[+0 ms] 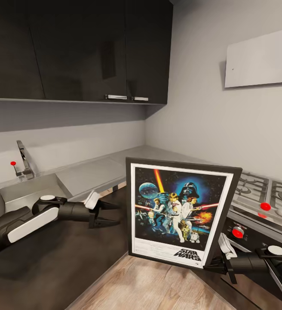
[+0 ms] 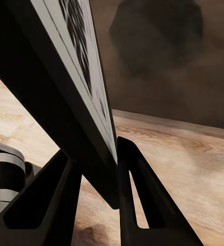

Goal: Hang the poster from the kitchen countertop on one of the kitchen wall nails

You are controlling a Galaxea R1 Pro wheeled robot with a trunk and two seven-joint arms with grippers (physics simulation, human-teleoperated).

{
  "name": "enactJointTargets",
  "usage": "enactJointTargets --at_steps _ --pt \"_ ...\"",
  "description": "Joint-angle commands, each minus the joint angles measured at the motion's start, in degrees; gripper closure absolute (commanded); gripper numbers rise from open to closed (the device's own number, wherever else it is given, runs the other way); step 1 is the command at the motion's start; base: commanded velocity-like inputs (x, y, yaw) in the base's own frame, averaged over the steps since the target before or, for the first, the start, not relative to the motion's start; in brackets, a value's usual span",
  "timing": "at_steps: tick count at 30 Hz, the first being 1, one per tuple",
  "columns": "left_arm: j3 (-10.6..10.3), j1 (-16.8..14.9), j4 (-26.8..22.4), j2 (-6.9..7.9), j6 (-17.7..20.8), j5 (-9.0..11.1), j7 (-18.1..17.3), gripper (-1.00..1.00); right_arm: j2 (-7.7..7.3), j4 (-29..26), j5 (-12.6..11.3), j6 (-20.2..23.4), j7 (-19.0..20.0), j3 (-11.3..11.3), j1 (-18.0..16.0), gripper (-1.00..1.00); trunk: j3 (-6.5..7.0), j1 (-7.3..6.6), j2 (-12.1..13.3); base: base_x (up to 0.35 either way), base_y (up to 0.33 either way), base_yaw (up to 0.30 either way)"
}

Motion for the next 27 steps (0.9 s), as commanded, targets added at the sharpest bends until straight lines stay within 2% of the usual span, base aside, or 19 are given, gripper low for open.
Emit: enactJointTargets --at_steps 1,3,6,8,15,20,22,24,25,27 --pt "-0.2 -0.1 0.0 0.11 0.4 0.6 0.0 -1.0 0.01 0.0 0.1 0.6 0.3 -0.1 0.0 1.0 -0.07 0.0 0.0 0.0 0.0 0.0" --pt "-0.2 -0.1 0.0 0.28 -0.8 0.7 0.0 -1.0 0.01 0.0 0.1 0.6 0.3 -0.1 0.0 1.0 -0.07 0.0 0.0 -0.004 0.0 0.0" --pt "-0.2 -0.1 0.1 0.4 -3.1 2.2 0.1 -1.0 0.01 -0.1 0.1 0.6 0.3 -0.1 0.0 1.0 -0.07 0.0 0.0 -0.139 0.0 0.0" --pt "-0.3 -0.1 0.1 0.47 -4.5 4.5 0.2 -1.0 0.01 0.0 0.1 0.6 0.2 -0.2 0.0 1.0 -0.07 0.0 0.0 -0.306 0.0 0.0" --pt "-0.3 1.3 0.1 1.36 -5.7 4.7 0.3 -1.0 0.01 0.0 0.1 0.6 0.1 -0.3 0.0 1.0 -0.07 0.0 0.0 -0.338 0.0 0.0" --pt "-0.5 5.3 1.0 1.56 -10.9 4.7 0.4 -1.0 -0.02 0.0 0.1 0.7 0.1 -0.5 0.0 1.0 -0.07 0.0 0.0 -0.34 0.0 0.0" --pt "-1.5 7.3 1.5 1.58 -13.7 4.7 0.5 -1.0 -0.05 0.0 0.1 0.8 0.0 -0.6 0.0 1.0 -0.07 0.0 0.0 -0.339 0.0 0.0" --pt "-3.8 9.4 2.2 1.56 -17.7 5.2 0.8 -1.0 -0.09 0.0 -0.1 0.9 0.0 -0.6 0.0 1.0 -0.07 0.0 0.0 -0.311 0.0 0.0" --pt "-6.6 10.6 3.3 1.41 -22.1 6.8 1.4 -1.0 -0.19 0.0 -0.4 0.9 0.0 -0.7 0.0 1.0 -0.07 0.0 0.0 -0.205 0.0 0.0" --pt "-9.1 11.2 4.2 1.32 -25.4 8.9 1.9 -1.0 -0.24 0.0 -0.6 1.0 0.0 -0.7 0.0 1.0 -0.07 0.0 0.0 -0.148 0.0 0.0"
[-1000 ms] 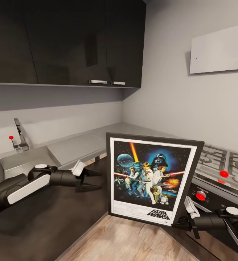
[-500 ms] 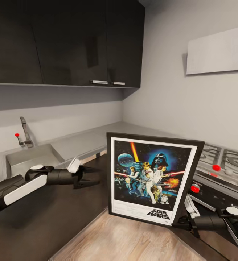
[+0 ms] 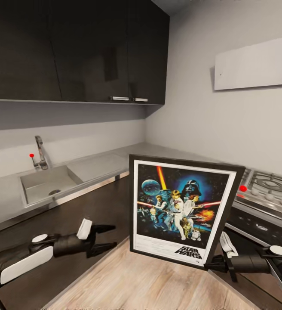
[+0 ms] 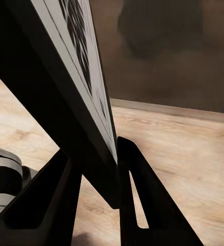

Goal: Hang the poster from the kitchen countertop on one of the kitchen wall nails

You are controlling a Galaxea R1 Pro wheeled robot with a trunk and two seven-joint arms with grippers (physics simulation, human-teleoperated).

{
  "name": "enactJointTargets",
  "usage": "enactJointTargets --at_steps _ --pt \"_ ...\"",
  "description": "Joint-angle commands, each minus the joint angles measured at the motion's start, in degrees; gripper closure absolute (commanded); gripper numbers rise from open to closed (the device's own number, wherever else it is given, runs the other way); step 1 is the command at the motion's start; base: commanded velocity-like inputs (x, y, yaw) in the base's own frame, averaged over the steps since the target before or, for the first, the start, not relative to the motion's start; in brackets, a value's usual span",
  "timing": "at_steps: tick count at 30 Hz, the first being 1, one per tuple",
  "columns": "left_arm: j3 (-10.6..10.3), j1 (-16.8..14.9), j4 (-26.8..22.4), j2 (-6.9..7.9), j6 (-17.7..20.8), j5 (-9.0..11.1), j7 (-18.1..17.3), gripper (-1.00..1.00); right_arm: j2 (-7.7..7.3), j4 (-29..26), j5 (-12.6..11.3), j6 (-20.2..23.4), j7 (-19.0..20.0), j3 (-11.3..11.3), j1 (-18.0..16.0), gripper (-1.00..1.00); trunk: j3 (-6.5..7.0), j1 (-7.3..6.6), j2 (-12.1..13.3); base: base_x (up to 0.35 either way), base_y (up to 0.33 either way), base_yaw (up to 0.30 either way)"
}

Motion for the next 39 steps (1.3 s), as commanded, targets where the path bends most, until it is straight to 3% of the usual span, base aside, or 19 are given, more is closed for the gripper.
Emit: enactJointTargets --at_steps 1,2,3,4,5,7,8,9,10,11,12,15,16,17,19,22,25,27,39 --pt "-3.8 0.4 0.8 -0.07 -4.0 3.4 0.6 -1.0 -0.06 0.0 0.0 0.7 0.2 -0.1 0.0 1.0 -0.07 -0.01 0.0 -0.084 0.0 0.0" --pt "-5.8 0.6 1.1 -0.17 -5.8 4.9 1.0 -1.0 -0.09 0.0 -0.1 0.7 0.2 -0.1 0.0 1.0 -0.07 -0.01 0.0 -0.067 0.0 0.0" --pt "-10.0 1.0 2.1 -0.58 -9.2 8.0 1.9 -1.0 -0.12 0.0 -0.1 0.8 0.2 -0.2 0.0 1.0 -0.07 -0.01 0.0 -0.043 0.0 0.0" --pt "-12.2 1.1 2.6 -0.96 -10.7 9.4 2.4 -1.0 -0.13 0.0 -0.1 0.8 0.2 -0.5 0.0 1.0 -0.07 -0.01 0.0 -0.034 0.0 0.0" --pt "-16.3 1.3 3.6 -2.07 -13.3 11.8 3.6 -1.0 -0.15 0.0 -0.2 0.9 0.2 -1.3 0.0 1.0 -0.07 -0.01 0.0 -0.022 0.0 0.0" --pt "-21.0 1.5 5.4 -4.35 -15.8 14.5 6.3 -1.0 -0.17 0.0 -0.2 1.0 0.2 -3.2 0.0 1.0 -0.07 -0.01 0.0 -0.014 0.0 0.0" --pt "-22.2 1.7 6.0 -5.28 -16.4 15.2 7.4 -1.0 -0.17 0.0 -0.2 1.0 0.2 -3.7 0.0 1.0 -0.07 -0.01 0.0 -0.009 0.0 0.0" --pt "-24.4 3.3 8.0 -8.03 -17.7 16.7 11.0 -1.0 -0.18 0.0 -0.2 1.0 0.2 -4.9 0.0 1.0 -0.07 -0.01 0.0 -0.005 0.0 0.0" --pt "-24.8 4.3 8.8 -8.8 -18.1 17.1 12.1 -1.0 -0.18 0.0 -0.2 1.1 0.2 -5.2 0.0 1.0 -0.07 -0.01 0.0 -0.004 0.0 0.0" --pt "-25.7 7.7 11.6 -10.83 -19.2 18.2 14.2 -1.0 -0.18 0.0 -0.2 1.1 0.2 -5.7 0.0 1.0 -0.07 -0.01 0.0 -0.002 0.0 0.0" --pt "-26.0 9.8 13.6 -12.1 -19.8 19.2 15.0 -1.0 -0.18 0.0 -0.2 1.2 0.2 -5.9 0.0 1.0 -0.07 -0.01 0.0 -0.001 0.0 0.0" --pt "-26.2 12.6 16.8 -13.68 -20.4 22.3 15.8 -1.0 -0.18 0.0 -0.2 1.2 0.2 -6.1 0.0 1.0 -0.07 -0.01 0.0 0.0 0.0 0.0" --pt "-26.3 13.2 17.5 -13.9 -20.5 23.2 15.9 -1.0 -0.18 0.0 -0.2 1.2 0.2 -6.1 0.0 1.0 -0.07 -0.01 0.0 0.0 0.0 0.0" --pt "-26.3 15.4 19.5 -14.31 -20.7 25.6 16.1 -1.0 -0.18 0.0 -0.2 1.2 0.2 -6.2 0.0 1.0 -0.07 -0.01 0.0 0.0 0.0 0.0" --pt "-26.0 17.7 21.7 -14.51 -20.8 27.1 16.2 -1.0 -0.18 0.0 -0.2 1.2 0.2 -6.3 0.0 1.0 -0.07 -0.01 0.0 0.0 0.0 0.0" --pt "-23.0 20.0 25.7 -15.22 -20.8 28.5 16.2 -1.0 -0.23 0.0 -0.2 1.2 0.2 -6.4 0.0 1.0 -0.07 -0.01 0.0 0.0 0.0 0.0" --pt "-20.2 20.8 30.6 -18.88 -20.7 29.3 16.3 -1.0 -0.14 0.0 -0.2 1.2 0.2 -6.4 0.0 1.0 -0.07 -0.01 0.0 0.0 0.0 0.0" --pt "-19.6 21.0 32.3 -20.06 -20.7 29.5 16.3 -1.0 -0.07 0.0 -0.2 1.2 0.1 -6.3 0.0 1.0 -0.07 -0.01 0.0 0.0 0.0 0.0" --pt "-18.2 21.1 34.3 -21.28 -20.7 29.8 16.4 -1.0 0.16 -0.1 -0.3 3.4 0.0 -6.1 0.0 1.0 -0.07 -0.01 0.0 0.0 0.0 0.0"
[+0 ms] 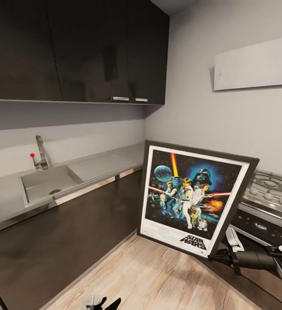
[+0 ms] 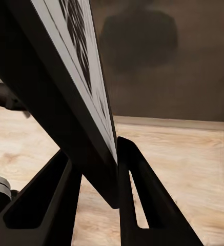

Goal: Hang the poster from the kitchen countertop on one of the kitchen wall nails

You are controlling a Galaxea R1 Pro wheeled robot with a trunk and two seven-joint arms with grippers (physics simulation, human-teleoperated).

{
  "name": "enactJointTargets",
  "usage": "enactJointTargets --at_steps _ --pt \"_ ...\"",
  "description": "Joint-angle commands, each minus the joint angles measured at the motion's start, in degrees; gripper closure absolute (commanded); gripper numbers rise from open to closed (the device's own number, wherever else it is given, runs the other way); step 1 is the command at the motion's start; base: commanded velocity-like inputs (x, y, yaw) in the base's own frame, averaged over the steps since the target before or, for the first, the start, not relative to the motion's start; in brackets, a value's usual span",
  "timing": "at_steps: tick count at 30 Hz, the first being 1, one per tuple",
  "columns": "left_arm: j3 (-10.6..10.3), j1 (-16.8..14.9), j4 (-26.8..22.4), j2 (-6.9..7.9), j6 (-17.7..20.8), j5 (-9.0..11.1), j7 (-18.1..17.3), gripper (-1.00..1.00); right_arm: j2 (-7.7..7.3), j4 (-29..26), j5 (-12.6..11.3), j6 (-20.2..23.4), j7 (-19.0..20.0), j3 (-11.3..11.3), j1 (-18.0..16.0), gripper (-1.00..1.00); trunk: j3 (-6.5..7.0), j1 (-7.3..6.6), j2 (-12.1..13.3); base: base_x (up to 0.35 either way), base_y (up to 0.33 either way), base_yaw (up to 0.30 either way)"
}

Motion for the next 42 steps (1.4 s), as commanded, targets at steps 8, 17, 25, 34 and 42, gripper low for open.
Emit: enactJointTargets --at_steps 8,17,25,34,42 --pt "-0.3 -0.1 0.0 0.0 -0.3 0.7 -0.1 -1.0 -0.01 -0.2 0.0 2.9 0.2 0.0 -0.3 1.0 -0.07 0.0 0.0 0.0 0.0 0.0" --pt "-0.3 -0.1 0.0 -0.01 -0.3 0.7 -0.1 -1.0 0.09 -5.2 0.5 11.4 0.3 0.6 -1.3 1.0 -0.07 0.0 0.0 0.0 0.0 0.0" --pt "-0.3 -0.1 0.0 -0.01 -0.3 0.7 -0.1 -1.0 0.1 -7.8 2.4 14.1 0.4 0.8 -1.4 1.0 -0.07 0.0 0.0 0.0 0.0 0.0" --pt "-0.3 -0.1 0.0 -0.01 -0.3 0.7 -0.1 -1.0 1.04 -12.5 6.6 19.9 0.4 1.7 -1.5 1.0 -0.07 0.0 0.0 0.0 0.0 0.0" --pt "-0.3 -0.1 0.0 -0.01 -0.3 0.7 -0.1 -1.0 1.5 -13.7 7.0 21.4 -0.2 6.0 -1.6 1.0 -0.07 0.0 0.0 0.0 0.0 0.0"
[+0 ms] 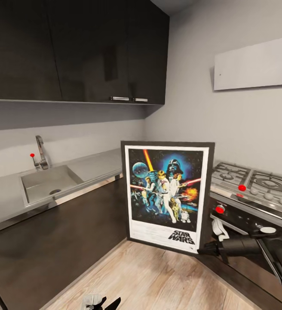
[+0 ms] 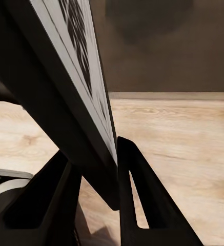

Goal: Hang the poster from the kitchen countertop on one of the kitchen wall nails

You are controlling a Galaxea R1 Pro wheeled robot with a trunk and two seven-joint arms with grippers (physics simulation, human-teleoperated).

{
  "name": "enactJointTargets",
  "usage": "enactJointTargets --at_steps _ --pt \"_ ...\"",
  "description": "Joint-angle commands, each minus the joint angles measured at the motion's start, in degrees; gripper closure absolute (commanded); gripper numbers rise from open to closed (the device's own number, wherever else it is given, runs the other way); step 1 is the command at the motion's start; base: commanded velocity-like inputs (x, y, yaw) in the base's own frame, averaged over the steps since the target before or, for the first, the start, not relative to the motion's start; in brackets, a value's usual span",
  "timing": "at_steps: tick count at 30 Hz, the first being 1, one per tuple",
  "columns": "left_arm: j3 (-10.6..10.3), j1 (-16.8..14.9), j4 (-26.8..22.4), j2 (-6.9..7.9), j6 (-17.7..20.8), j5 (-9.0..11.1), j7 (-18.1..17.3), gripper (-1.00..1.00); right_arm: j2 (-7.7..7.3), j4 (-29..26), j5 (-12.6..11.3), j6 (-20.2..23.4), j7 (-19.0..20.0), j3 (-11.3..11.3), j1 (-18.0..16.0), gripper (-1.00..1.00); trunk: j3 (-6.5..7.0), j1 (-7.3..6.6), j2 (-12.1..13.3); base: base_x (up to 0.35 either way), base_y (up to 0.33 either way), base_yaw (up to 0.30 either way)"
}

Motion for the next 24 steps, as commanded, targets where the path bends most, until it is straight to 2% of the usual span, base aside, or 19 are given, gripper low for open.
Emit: enactJointTargets --at_steps 1,5,6,10,16,24 --pt "-0.5 -0.1 -0.1 0.02 -0.3 0.6 -0.2 -1.0 0.19 -0.2 0.4 0.7 0.3 -0.1 -0.1 1.0 -0.07 0.0 0.0 0.0 0.0 0.0" --pt "-0.5 -0.1 -0.1 0.02 -0.3 0.6 -0.2 -1.0 1.06 -1.0 0.4 2.4 -0.2 0.0 -0.8 1.0 -0.07 0.0 0.0 0.0 0.0 0.0" --pt "-0.5 -0.1 -0.1 0.02 -0.3 0.6 -0.2 -1.0 1.33 -1.2 0.3 4.0 -0.3 0.0 -1.1 1.0 -0.07 0.0 0.0 0.0 0.0 0.0" --pt "-0.5 -0.1 -0.1 0.01 -0.3 0.8 -0.2 -1.0 1.55 -1.4 0.3 5.3 -0.5 0.0 -1.5 1.0 -0.07 0.0 0.0 0.0 0.0 0.0" --pt "-0.5 -0.1 -0.1 -0.05 -0.3 1.6 -0.2 -1.0 1.61 -1.4 0.3 5.7 -1.2 0.0 -1.8 1.0 -0.07 0.0 0.0 0.0 0.0 0.0" --pt "-0.5 -0.1 -0.1 -0.06 -0.3 1.7 -0.2 -1.0 1.62 -1.4 0.1 5.7 -2.0 0.0 -1.9 1.0 -0.07 0.0 0.0 0.0 0.0 0.0"
